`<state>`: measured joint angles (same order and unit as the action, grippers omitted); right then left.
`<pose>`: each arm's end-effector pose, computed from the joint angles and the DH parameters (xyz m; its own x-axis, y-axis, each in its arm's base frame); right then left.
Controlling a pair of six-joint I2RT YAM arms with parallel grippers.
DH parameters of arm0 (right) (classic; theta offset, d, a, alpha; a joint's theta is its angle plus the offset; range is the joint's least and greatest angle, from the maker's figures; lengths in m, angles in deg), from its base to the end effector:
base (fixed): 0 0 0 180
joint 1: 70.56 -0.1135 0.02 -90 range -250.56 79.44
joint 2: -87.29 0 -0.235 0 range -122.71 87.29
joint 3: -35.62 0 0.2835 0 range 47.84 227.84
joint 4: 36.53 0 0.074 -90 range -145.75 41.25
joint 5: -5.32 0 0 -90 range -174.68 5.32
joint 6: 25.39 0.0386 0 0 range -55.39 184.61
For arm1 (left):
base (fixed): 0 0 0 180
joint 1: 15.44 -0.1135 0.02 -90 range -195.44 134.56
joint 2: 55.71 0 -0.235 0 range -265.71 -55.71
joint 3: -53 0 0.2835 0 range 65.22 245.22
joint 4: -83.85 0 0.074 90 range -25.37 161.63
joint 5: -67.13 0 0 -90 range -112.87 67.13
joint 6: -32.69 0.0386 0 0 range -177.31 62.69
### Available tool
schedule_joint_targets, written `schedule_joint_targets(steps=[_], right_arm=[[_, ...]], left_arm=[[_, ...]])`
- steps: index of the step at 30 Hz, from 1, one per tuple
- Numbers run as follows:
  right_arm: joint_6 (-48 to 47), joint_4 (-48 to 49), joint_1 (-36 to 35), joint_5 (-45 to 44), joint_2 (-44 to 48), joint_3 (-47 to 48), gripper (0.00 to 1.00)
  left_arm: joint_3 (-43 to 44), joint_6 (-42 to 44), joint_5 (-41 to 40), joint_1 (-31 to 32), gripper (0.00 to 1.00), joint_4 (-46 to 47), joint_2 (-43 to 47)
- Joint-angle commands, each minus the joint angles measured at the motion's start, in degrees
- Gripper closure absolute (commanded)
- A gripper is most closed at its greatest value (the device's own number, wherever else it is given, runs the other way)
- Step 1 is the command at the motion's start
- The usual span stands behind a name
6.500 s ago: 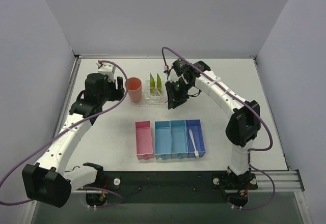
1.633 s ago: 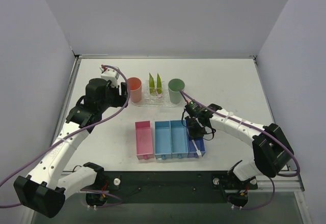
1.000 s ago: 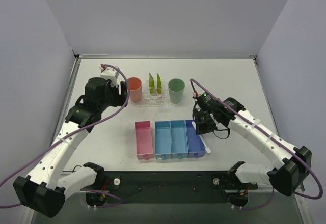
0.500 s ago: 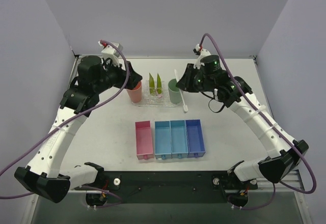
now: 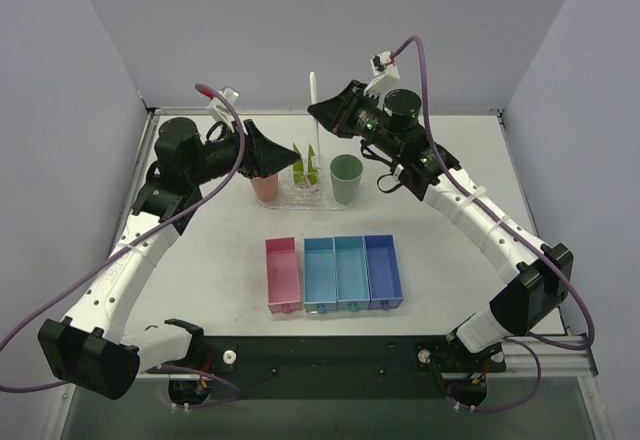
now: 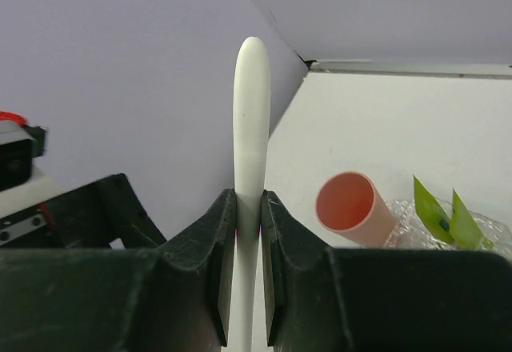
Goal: Prepare toiletry sets of a toothbrush and toothpaste on the tray
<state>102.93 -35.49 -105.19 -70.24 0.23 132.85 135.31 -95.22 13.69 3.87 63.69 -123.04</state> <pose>0.3206 0.2331 0.4199 -0.3405 0.4946 -0.7997 -0.6889 0.4476 0.5702 0.2829 -0.1235 0.3941 -0.5744 -0.3217 -0.7527 0.5989 0.4617 -0.6543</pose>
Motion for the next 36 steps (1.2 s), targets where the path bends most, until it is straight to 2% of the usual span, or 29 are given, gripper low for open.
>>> schedule_joint_targets(steps=[1, 4, 10, 14, 15, 22, 26, 30, 36], right_arm=[[3.9, 15.1, -0.7, 3.0, 0.5, 0.9, 1.00], [6.1, 19.6, -0.6, 4.5, 0.2, 0.2, 1.00], [9.0, 25.9, -1.0, 7.4, -1.0, 0.8, 1.00], [10.5, 27.9, -1.0, 9.9, -1.9, 1.8, 1.00], [11.1, 29.0, -1.0, 10.4, -2.1, 1.8, 1.00], [12.7, 33.2, -1.8, 14.3, -3.5, 2.8, 1.00], [14.1, 36.0, -1.9, 15.1, -4.3, 3.4, 1.00], [14.8, 36.9, -2.1, 15.2, -4.8, 4.2, 1.00], [14.8, 37.5, -2.3, 14.9, -4.4, 4.2, 1.00]], left_arm=[[-2.1, -8.1, 4.2, -1.4, 0.21, 11.3, -0.4], [-3.9, -10.9, 4.8, -2.5, 0.21, 14.3, -0.4], [-6.4, -19.0, 9.4, -2.9, 0.20, 27.3, -2.3], [-9.5, -28.0, 12.8, -2.9, 0.20, 43.9, -3.8], [-9.8, -30.9, 13.2, -2.9, 0.20, 46.0, -4.1], [-10.4, -37.1, 15.6, -2.9, 0.21, 55.0, -5.8], [-11.3, -40.3, 17.0, -2.9, 0.29, 60.0, -6.5], [-11.3, -42.3, 17.9, -2.9, 0.43, 61.5, -7.1], [-11.8, -43.0, 18.0, -2.9, 0.51, 62.1, -6.9]])
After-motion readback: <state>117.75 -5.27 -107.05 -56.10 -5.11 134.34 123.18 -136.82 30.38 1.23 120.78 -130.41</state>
